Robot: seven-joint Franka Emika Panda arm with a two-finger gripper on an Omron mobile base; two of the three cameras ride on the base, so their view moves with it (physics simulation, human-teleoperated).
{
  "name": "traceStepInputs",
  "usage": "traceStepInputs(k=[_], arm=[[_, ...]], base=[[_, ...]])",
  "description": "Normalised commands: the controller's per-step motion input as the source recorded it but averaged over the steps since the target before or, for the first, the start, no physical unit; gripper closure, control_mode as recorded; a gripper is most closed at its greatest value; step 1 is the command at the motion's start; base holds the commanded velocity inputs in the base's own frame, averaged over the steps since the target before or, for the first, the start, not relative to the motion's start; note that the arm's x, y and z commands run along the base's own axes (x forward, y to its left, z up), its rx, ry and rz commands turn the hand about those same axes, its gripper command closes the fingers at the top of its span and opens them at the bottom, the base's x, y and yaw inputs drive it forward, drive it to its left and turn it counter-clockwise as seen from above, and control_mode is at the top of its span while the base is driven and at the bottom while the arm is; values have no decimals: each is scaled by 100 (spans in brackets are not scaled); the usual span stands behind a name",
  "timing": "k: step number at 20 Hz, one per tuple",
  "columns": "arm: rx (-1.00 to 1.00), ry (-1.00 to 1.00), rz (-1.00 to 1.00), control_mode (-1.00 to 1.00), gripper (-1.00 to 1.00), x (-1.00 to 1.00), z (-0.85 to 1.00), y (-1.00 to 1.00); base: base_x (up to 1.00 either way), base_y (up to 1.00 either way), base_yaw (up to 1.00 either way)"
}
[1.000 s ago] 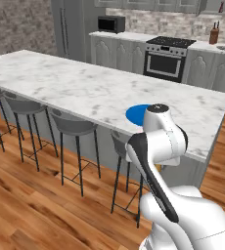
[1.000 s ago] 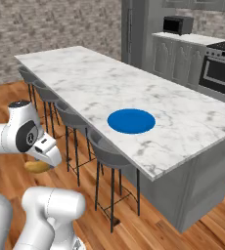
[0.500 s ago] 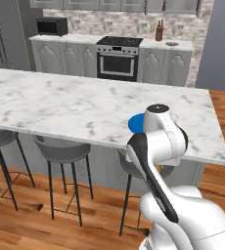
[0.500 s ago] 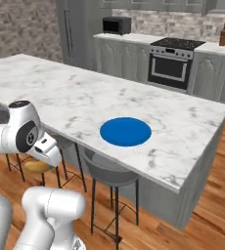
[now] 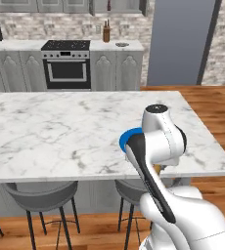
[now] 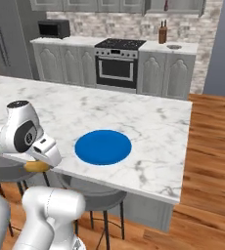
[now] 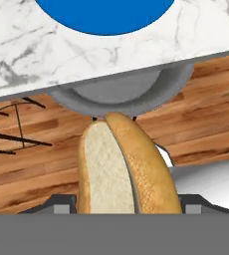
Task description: Move the hot dog bun to the plate on the dining table and place the condiment next to that plate. Then navigate to the fridge and take the sausage and place it on the plate as well.
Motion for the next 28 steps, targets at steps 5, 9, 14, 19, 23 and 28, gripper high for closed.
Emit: traceStepInputs(k=[5,9,14,19,23,28], arm=[[0,1,-6,-100,100,14,0,1],[1,0,-18,-100,100,91,-3,-8],[1,0,-8,-100,100,100,-24,-16],[0,-1,-7,-100,100,100,-39,-7],[0,0,-8,-100,100,100,-38,0],[0,-1,-7,-100,100,88,-36,0]], base=[[68,0,-32],[0,0,0],[0,0,0],[0,0,0],[0,0,0],[0,0,0]])
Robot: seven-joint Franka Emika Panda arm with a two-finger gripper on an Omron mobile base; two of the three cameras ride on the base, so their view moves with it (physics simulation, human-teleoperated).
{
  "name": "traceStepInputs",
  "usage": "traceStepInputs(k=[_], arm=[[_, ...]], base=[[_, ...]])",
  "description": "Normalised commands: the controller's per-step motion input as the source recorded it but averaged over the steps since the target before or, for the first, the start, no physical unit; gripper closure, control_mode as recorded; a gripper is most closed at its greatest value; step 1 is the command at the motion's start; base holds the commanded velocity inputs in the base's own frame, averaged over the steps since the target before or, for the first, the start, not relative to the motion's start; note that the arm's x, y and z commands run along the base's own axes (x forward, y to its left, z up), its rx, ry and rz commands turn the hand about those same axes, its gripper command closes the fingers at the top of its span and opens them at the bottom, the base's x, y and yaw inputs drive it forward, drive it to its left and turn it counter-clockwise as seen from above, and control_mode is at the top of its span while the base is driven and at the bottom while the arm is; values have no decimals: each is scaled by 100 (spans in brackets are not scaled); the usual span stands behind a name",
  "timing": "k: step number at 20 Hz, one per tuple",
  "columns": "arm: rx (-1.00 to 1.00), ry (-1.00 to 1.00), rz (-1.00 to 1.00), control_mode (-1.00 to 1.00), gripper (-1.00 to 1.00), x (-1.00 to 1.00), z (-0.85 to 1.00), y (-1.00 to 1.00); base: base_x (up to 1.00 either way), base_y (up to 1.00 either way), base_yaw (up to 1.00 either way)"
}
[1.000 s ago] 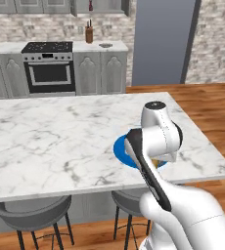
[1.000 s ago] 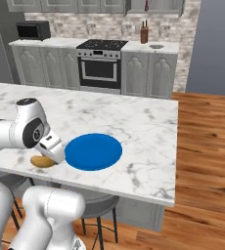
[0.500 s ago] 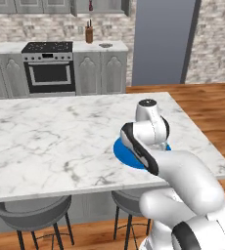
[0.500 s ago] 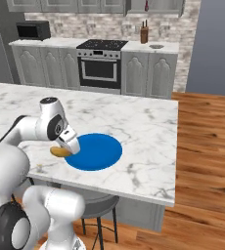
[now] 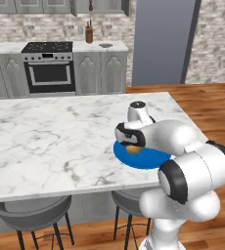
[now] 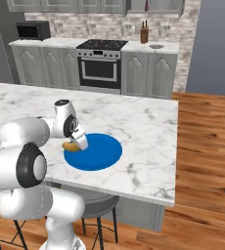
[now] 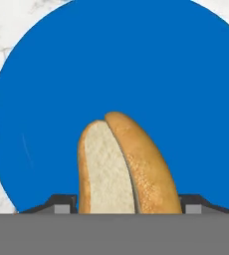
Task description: Move the hot dog bun to the plate on the dining table and place the condiment next to that plate. Then navigate to the fridge and take the sausage and place it on the plate as well.
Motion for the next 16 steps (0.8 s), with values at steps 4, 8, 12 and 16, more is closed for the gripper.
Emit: traceStepInputs(k=[4,8,12,16], arm=[[0,-4,-7,-100,100,55,-45,-4],[0,-7,-7,-100,100,30,-43,-2],[0,-8,-7,-100,100,5,-47,0],[0,-6,-9,-100,-100,3,-10,0]], base=[[0,0,0],[0,0,0],[0,0,0],[0,0,0]])
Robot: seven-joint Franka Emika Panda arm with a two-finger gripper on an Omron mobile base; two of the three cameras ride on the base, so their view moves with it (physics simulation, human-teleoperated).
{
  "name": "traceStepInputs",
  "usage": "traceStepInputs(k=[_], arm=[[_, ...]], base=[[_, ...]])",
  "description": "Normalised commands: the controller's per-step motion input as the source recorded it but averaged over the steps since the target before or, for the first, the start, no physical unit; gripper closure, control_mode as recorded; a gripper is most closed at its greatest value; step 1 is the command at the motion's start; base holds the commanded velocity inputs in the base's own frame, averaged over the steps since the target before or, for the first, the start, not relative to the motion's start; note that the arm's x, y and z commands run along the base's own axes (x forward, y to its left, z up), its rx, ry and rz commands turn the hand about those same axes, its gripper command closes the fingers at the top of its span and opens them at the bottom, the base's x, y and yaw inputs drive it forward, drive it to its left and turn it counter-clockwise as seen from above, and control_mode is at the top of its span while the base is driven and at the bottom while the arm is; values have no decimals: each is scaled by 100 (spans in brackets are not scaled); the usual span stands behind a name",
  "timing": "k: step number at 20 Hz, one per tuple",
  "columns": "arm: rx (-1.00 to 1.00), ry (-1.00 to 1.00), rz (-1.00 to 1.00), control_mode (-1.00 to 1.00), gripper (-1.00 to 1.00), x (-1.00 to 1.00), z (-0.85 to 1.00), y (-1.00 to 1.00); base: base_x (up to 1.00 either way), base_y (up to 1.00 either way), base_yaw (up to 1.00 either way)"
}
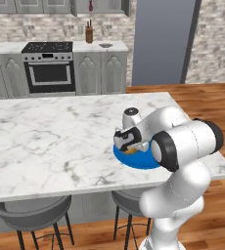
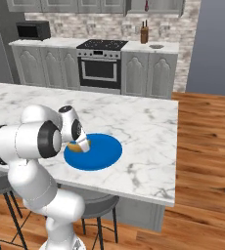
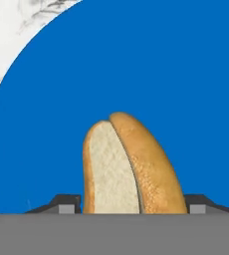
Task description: Move the hot dog bun to the plate on the dining table and place the condiment next to that plate. Then navigate to the fridge and take the sausage and place it on the plate as well.
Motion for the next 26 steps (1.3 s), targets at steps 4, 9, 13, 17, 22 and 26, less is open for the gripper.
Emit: traceStepInputs(k=[4,9,13,17,22,26], arm=[[0,0,-3,-100,-100,0,32,-8],[3,0,0,-100,-100,-2,82,-10],[5,5,0,-100,-100,-1,91,-15],[11,8,4,-100,-100,-63,93,-23],[7,17,25,-100,-100,-100,54,-4],[0,17,32,-100,-100,-100,9,0]], base=[[0,0,0],[0,0,0],[0,0,0],[0,0,0],[0,0,0],[0,0,0]])
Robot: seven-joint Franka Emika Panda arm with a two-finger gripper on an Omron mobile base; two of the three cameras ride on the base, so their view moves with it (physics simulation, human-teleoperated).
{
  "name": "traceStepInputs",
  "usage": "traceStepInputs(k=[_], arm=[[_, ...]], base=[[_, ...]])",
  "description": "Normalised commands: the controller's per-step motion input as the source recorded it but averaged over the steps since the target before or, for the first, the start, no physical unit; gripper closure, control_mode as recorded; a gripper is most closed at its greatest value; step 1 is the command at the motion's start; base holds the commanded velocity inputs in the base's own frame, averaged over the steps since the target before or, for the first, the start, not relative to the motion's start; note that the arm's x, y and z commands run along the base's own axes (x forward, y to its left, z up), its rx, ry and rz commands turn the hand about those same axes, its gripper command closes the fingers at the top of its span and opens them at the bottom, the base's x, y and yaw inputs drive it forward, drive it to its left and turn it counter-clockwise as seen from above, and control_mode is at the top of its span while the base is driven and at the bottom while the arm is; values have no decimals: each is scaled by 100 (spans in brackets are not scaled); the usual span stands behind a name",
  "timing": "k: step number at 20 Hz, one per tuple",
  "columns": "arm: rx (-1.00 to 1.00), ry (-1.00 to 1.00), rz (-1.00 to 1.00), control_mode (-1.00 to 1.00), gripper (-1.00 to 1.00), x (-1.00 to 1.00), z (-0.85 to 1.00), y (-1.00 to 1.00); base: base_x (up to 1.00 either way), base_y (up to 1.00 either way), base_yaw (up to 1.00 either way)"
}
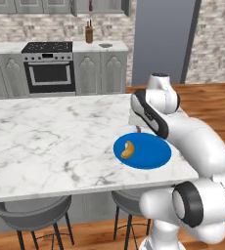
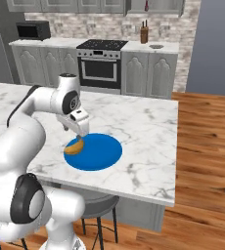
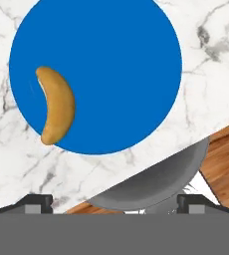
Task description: Move the hot dog bun to the plate on the dining table and place the condiment next to that plate. Then navigate to the fridge and take the sausage and place it on the plate as well.
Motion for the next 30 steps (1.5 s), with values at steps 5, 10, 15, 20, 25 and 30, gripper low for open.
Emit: traceStepInputs(k=[5,10,15,20,25,30], arm=[[-6,5,27,-100,-100,-82,-20,-15],[-3,1,5,100,-100,-12,-33,-28],[0,0,0,100,-100,0,0,0],[0,0,0,100,-100,0,0,0],[0,0,0,100,-100,0,0,0],[0,0,0,100,-100,0,0,0]], base=[[0,0,0],[0,-7,0],[0,-86,-8],[0,-100,-11],[0,-100,-5],[10,-100,0]])
